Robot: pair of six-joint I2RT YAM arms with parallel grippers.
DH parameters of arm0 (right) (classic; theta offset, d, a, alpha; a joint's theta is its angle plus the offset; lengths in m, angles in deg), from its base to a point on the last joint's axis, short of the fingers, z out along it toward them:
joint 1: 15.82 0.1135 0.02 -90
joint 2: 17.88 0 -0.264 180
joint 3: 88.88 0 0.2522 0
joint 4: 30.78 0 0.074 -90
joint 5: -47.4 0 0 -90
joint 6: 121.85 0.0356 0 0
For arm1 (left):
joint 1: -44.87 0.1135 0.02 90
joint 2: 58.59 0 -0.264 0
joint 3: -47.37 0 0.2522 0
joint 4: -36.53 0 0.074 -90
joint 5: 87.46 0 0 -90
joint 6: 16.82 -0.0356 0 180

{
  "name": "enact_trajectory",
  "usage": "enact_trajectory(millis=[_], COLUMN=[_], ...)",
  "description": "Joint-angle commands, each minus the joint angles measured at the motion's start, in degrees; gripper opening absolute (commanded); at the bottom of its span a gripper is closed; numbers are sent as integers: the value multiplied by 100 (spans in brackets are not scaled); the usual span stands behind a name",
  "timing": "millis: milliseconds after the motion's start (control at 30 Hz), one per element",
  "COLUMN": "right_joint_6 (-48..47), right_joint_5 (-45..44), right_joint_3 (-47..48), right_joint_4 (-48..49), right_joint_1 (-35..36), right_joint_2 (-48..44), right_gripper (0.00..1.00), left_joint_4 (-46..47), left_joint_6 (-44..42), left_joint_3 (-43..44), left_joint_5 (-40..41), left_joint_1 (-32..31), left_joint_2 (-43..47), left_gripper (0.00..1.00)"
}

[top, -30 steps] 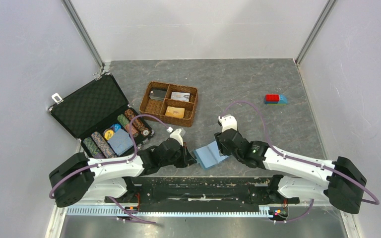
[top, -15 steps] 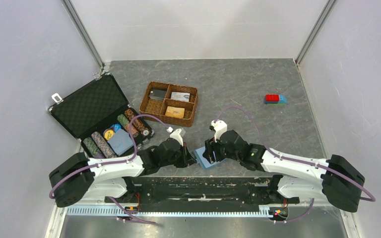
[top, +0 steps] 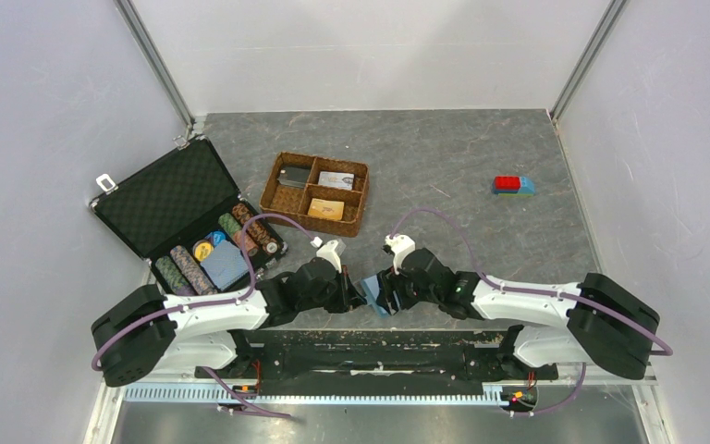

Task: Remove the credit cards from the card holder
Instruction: Remove the credit card from the card holder.

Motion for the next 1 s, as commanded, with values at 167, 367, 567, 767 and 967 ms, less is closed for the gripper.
enact_trajectory(millis=[167,367,567,767,967], right_joint_6=[-22,3,5,-3,28], right_joint_5=[-666,-1349,-1877,-2605,-3162], right_joint_3=[27,135,235,396,436], right_joint_4=[70,-332,-774,-1377,-1898], right_joint_1=[185,260,271,262,165], right_joint_2=[142,76,-99,-218,-621], right_gripper=[65,59,56,56,56], left_joint_4=[240,241,236,217,196], left_joint_6=[-205,-207,-209,-200,-205], left_joint_3=[9,-1,-1,-40,-45], left_joint_5=[38,38,38,38,38], left_joint_1=[-27,-25,-28,-27,-26], left_joint_2=[-30,-34,-28,19,39], left_gripper=[2,2,2,2,2])
